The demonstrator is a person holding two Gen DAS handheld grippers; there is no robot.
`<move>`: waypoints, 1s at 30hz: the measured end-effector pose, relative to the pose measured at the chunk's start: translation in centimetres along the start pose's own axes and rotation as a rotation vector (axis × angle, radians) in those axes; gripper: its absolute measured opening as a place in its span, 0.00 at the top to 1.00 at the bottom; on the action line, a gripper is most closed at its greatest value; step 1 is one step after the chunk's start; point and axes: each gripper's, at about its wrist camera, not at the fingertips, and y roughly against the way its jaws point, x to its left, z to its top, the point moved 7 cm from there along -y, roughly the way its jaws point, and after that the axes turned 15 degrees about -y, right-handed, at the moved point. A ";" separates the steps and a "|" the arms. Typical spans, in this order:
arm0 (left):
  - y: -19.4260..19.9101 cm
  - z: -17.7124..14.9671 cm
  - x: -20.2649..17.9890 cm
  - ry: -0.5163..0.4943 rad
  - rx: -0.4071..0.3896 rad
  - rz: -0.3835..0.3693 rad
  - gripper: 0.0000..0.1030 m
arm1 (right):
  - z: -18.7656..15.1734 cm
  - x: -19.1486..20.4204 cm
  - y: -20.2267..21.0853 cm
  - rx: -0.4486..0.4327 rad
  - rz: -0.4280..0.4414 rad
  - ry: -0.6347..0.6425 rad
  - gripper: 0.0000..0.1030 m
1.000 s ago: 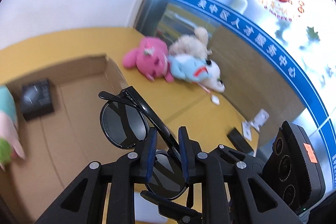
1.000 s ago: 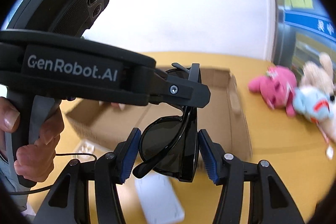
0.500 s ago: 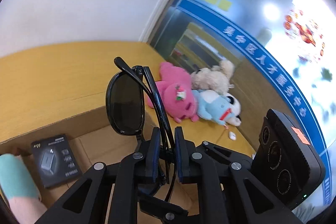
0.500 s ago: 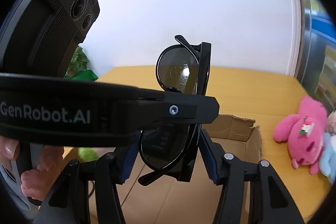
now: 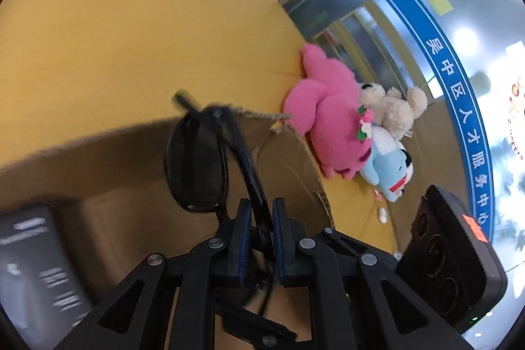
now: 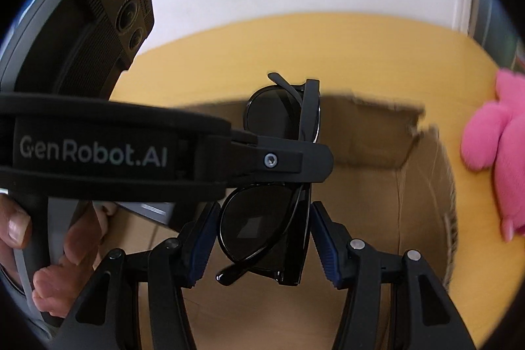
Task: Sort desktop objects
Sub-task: 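Lift the sunglasses with both grippers and carry them over the cardboard box, then lower the sunglasses into the box and open both grippers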
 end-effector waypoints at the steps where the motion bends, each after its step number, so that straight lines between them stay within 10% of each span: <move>1: -0.6 -0.1 0.1 0.000 0.010 0.003 0.91 | -0.2 -0.5 -0.5 0.011 -0.015 -0.007 0.47; 21: -6.1 -2.8 0.0 0.063 0.136 -0.018 0.89 | -4.8 -4.4 -1.9 0.100 -0.149 -0.079 0.50; 30: -2.4 -2.6 -1.5 -0.001 0.099 0.080 0.58 | -6.3 -3.7 0.9 0.032 -0.215 -0.024 0.35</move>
